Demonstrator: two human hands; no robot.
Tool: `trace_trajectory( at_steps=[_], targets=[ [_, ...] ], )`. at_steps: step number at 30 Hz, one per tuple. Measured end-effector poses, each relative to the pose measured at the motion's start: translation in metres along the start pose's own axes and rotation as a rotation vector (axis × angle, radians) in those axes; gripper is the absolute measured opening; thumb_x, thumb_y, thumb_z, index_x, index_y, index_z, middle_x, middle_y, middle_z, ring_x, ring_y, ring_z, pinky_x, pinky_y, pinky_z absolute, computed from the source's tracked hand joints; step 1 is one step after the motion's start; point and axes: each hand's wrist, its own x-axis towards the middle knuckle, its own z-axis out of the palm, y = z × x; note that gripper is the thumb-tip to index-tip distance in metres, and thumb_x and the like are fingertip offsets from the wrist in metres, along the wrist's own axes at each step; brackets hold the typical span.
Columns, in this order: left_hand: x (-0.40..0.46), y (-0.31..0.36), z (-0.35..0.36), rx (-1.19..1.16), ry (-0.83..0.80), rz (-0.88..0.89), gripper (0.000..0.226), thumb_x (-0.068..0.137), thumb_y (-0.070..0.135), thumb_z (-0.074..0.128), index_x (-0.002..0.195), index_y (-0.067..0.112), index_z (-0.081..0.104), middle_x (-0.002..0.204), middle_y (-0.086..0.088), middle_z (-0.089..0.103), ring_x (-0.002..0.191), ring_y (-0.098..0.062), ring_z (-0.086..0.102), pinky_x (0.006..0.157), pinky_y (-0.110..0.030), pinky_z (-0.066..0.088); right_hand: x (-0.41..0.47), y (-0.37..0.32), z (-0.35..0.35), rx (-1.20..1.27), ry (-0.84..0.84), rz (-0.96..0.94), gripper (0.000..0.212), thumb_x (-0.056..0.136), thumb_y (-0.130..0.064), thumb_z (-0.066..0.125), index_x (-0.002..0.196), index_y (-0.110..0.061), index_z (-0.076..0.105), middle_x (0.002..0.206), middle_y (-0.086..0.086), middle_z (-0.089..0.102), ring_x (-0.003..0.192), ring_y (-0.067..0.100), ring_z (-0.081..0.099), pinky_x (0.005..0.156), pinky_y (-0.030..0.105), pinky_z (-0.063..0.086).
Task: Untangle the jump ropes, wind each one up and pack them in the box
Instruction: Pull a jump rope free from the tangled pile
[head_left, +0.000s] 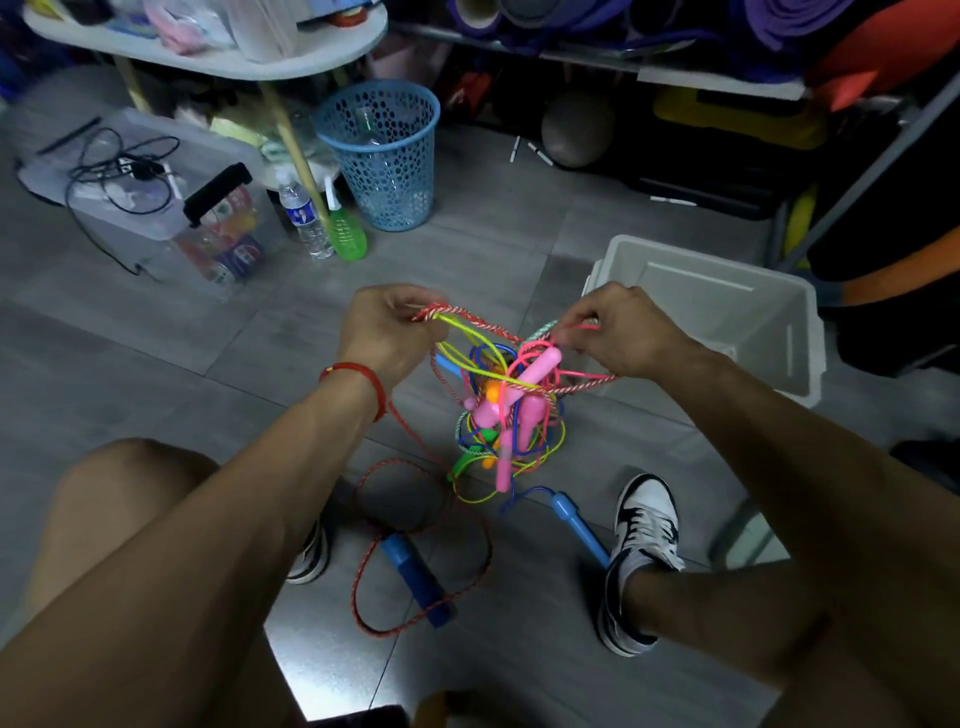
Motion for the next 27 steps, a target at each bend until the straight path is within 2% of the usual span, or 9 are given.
trace_trajectory(
  at_steps=[2, 4, 7, 9, 12, 20, 23, 25, 27],
  targets=[
    [0.007, -0.01, -0.001, 0.242, -0.028, 0.019, 0.02, 0.068, 0.015, 0.083, 0.081, 0.026, 0.072, 0.071, 0.002, 0.071, 0.072, -0.017, 0.069, 0.079, -0.03, 0.056, 0.0, -0.007, -0.004, 0.084, 0.039, 0.027, 0.013, 0.089, -0.027, 0.072, 0.078, -0.024, 0.077, 0.077, -0.006, 0.073, 0.07, -0.001, 0.061, 0.061, 0.004, 0.038],
    [0.004, -0.011, 0.001, 0.423, -0.066, 0.02, 0.034, 0.064, 0.036, 0.083, 0.096, 0.028, 0.073, 0.081, -0.004, 0.064, 0.08, -0.025, 0.069, 0.083, -0.031, 0.055, -0.004, -0.017, -0.008, 0.173, 0.003, 0.026, 0.017, 0.092, -0.025, 0.069, 0.078, -0.019, 0.077, 0.074, -0.006, 0.074, 0.063, -0.005, 0.059, 0.064, 0.008, 0.039],
    [-0.014, -0.002, 0.018, 0.526, -0.234, 0.151, 0.051, 0.068, 0.05, 0.08, 0.114, 0.033, 0.07, 0.101, -0.002, 0.061, 0.092, -0.02, 0.066, 0.089, -0.031, 0.053, -0.011, -0.032, -0.013, 0.279, -0.058, -0.033, 0.019, 0.094, -0.022, 0.067, 0.078, -0.016, 0.077, 0.071, -0.004, 0.075, 0.058, 0.009, 0.06, 0.066, 0.025, 0.046],
    [-0.028, 0.0, 0.032, 0.563, -0.339, 0.247, 0.056, 0.07, 0.059, 0.078, 0.119, 0.033, 0.067, 0.106, 0.001, 0.062, 0.098, -0.015, 0.063, 0.09, -0.03, 0.051, -0.016, -0.042, -0.013, 0.345, -0.07, -0.056, 0.016, 0.094, -0.019, 0.066, 0.083, -0.014, 0.076, 0.072, -0.001, 0.075, 0.048, 0.009, 0.055, 0.055, 0.021, 0.044],
    [-0.036, -0.001, 0.045, 0.485, -0.326, 0.302, 0.062, 0.061, 0.07, 0.068, 0.112, 0.034, 0.069, 0.104, 0.0, 0.062, 0.098, -0.019, 0.063, 0.088, -0.034, 0.051, -0.021, -0.051, -0.015, 0.441, -0.104, -0.068, 0.013, 0.095, -0.016, 0.065, 0.088, -0.014, 0.076, 0.072, 0.003, 0.075, 0.045, 0.011, 0.051, 0.048, 0.019, 0.042],
    [-0.026, -0.006, 0.046, 0.484, -0.283, 0.415, 0.017, 0.082, 0.037, 0.063, 0.088, 0.021, 0.067, 0.076, 0.002, 0.07, 0.078, -0.021, 0.066, 0.071, -0.034, 0.052, -0.03, -0.05, -0.02, 0.59, -0.161, -0.02, 0.016, 0.093, -0.006, 0.067, 0.109, -0.005, 0.064, 0.079, 0.014, 0.075, 0.041, 0.011, 0.044, 0.04, 0.02, 0.035],
    [-0.018, -0.014, 0.043, 0.339, -0.241, 0.392, 0.015, 0.086, 0.031, 0.063, 0.084, 0.016, 0.063, 0.064, 0.007, 0.06, 0.06, -0.006, 0.054, 0.062, -0.028, 0.046, -0.028, -0.044, -0.019, 0.577, -0.226, 0.094, 0.029, 0.09, -0.002, 0.066, 0.116, -0.009, 0.054, 0.08, 0.012, 0.074, 0.044, 0.016, 0.05, 0.042, 0.023, 0.035],
    [-0.016, -0.012, 0.039, 0.2, -0.228, 0.381, 0.016, 0.087, 0.03, 0.061, 0.083, 0.014, 0.062, 0.06, 0.008, 0.058, 0.054, -0.002, 0.048, 0.058, -0.024, 0.042, -0.025, -0.036, -0.021, 0.327, -0.263, 0.181, 0.024, 0.095, -0.004, 0.061, 0.116, -0.011, 0.053, 0.092, 0.014, 0.071, 0.057, 0.024, 0.06, 0.05, 0.031, 0.048],
    [-0.016, -0.007, 0.037, 0.095, -0.26, 0.379, 0.014, 0.089, 0.027, 0.061, 0.085, 0.014, 0.062, 0.06, 0.007, 0.061, 0.055, -0.005, 0.049, 0.058, -0.023, 0.042, -0.02, -0.021, -0.024, -0.132, -0.276, 0.202, 0.02, 0.097, -0.011, 0.058, 0.116, -0.015, 0.061, 0.114, 0.013, 0.066, 0.089, 0.03, 0.066, 0.078, 0.038, 0.057]
  ],
)
